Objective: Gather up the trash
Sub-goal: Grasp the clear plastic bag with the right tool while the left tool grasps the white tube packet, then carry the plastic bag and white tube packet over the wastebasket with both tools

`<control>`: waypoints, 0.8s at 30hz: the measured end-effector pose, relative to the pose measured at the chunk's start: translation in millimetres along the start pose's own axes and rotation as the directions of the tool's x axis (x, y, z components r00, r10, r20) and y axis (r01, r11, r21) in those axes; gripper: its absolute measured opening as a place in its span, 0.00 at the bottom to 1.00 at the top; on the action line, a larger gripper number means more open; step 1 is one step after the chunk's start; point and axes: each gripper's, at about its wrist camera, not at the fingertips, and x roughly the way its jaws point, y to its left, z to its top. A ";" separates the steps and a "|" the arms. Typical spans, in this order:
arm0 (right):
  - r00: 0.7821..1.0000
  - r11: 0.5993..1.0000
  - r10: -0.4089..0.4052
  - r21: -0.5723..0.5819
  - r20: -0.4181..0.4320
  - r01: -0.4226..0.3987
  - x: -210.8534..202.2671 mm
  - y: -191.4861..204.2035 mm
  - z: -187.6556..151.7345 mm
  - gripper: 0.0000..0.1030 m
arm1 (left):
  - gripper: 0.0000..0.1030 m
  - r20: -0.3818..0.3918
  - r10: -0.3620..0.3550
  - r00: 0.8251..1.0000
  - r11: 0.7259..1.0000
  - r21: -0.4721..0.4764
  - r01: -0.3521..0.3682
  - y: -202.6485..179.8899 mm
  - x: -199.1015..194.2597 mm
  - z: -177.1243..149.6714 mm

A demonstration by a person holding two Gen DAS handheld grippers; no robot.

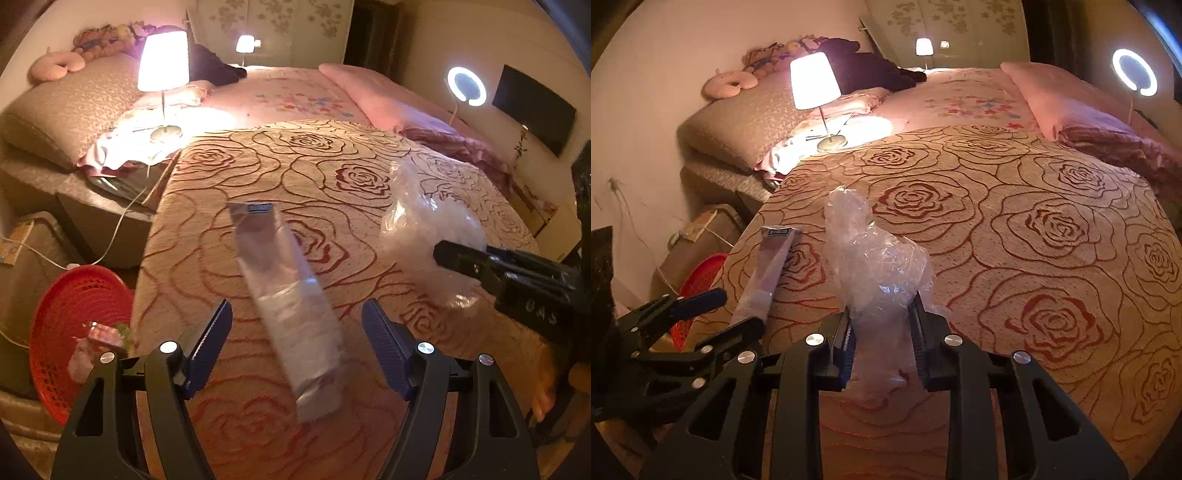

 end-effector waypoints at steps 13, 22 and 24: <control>1.000 1.000 0.010 0.000 0.002 -0.010 1.3 6.0 -7.7 0.25 | 0.34 0.000 0.028 1.000 0.999 -0.024 -0.028 9.2 -8.0 -13.4; 1.000 0.999 0.026 -0.019 -0.005 -0.026 2.6 20.9 -8.0 0.25 | 0.33 0.048 0.091 0.995 0.994 -0.064 -0.088 24.7 -31.9 -15.2; 1.000 0.999 0.029 -0.026 -0.007 -0.029 3.2 24.4 -8.8 0.25 | 0.33 0.054 0.106 0.993 0.991 -0.082 -0.102 29.9 -36.5 -16.3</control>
